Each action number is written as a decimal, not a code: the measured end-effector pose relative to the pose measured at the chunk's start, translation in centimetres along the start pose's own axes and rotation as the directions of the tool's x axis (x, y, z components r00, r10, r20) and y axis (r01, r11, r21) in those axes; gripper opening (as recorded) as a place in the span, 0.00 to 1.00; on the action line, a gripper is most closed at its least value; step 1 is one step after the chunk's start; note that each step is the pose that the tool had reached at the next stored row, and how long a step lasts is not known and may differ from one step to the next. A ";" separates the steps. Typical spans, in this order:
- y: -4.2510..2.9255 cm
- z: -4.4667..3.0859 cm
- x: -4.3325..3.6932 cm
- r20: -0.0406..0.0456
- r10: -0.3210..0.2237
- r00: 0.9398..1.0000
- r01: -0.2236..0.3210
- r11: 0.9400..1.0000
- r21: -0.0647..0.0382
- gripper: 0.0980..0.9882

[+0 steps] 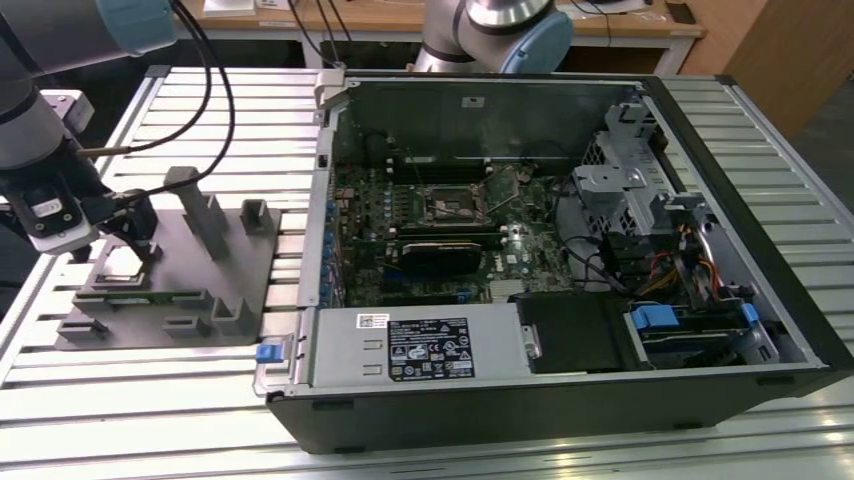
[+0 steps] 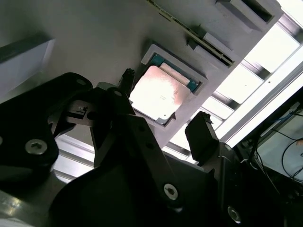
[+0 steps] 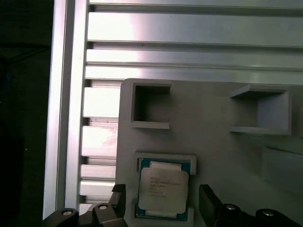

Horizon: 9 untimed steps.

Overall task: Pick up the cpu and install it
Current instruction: 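Pick up the cpu and move it towards the insertion slot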

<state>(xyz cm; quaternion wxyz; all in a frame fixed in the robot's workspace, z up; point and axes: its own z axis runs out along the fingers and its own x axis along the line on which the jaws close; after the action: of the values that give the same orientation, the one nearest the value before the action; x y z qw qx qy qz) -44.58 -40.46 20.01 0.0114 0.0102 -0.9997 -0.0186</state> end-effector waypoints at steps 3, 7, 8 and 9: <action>-0.01 0.39 -0.01 0.001 0.000 1.000 0.000 1.000 0.000 0.70; 0.02 0.75 -0.02 0.001 0.000 1.000 0.000 1.000 0.000 0.70; 0.02 0.82 -0.02 0.001 0.000 1.000 0.000 1.000 0.000 0.70; 0.02 0.88 -0.02 0.001 0.001 1.000 -0.001 1.000 0.000 0.70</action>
<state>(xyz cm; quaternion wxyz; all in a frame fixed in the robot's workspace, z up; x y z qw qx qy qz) -44.58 -40.41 19.13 0.0109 0.0097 -0.9997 -0.0185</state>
